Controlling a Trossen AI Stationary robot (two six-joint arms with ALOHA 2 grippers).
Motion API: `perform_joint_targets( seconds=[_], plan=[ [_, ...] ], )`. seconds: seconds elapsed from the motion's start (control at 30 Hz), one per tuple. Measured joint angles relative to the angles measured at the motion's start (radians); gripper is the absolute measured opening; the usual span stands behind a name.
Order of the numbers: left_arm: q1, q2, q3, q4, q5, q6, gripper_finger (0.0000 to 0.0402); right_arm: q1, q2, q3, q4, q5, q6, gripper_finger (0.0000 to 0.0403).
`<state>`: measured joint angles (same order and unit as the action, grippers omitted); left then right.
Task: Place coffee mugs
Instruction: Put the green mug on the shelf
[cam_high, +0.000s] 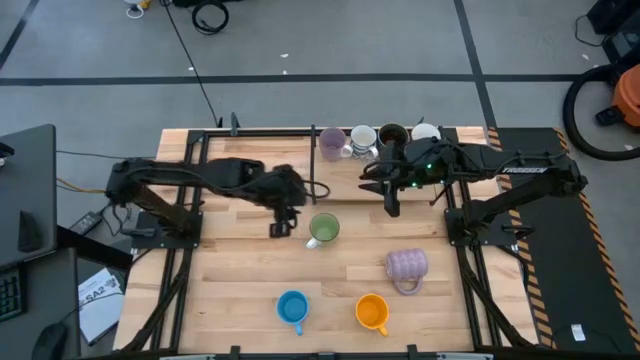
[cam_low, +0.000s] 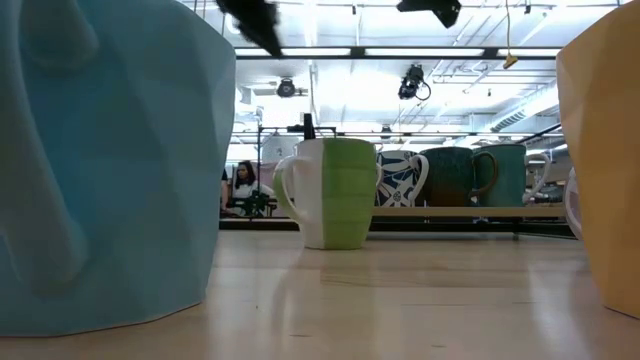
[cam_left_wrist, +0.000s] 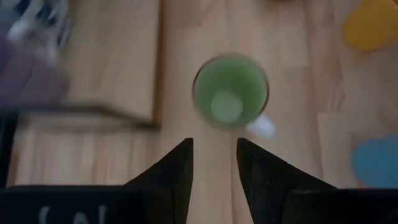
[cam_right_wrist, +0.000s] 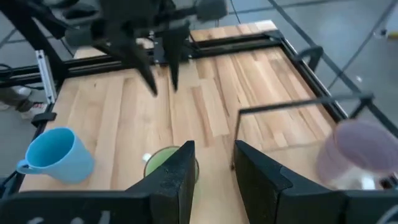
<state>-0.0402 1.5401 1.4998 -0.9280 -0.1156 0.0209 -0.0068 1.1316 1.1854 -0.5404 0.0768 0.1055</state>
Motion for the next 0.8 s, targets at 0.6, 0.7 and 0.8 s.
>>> perform_joint_targets(
  seconds=[0.6,0.7,0.8],
  plan=[
    [-0.141,-0.099,-0.002,-0.249,-0.202,-0.325,0.0130,0.106,0.351,0.000,0.099,-0.160,-0.346,0.0117],
    [-0.148,-0.101,-0.002,-0.241,-0.203,-0.333,0.0130,0.107,0.416,0.000,0.100,-0.162,-0.351,0.0117],
    [-0.149,-0.100,-0.002,-0.243,-0.202,-0.357,0.0130,0.107,0.471,0.000,0.099,-0.168,-0.352,0.0117]
  ],
)
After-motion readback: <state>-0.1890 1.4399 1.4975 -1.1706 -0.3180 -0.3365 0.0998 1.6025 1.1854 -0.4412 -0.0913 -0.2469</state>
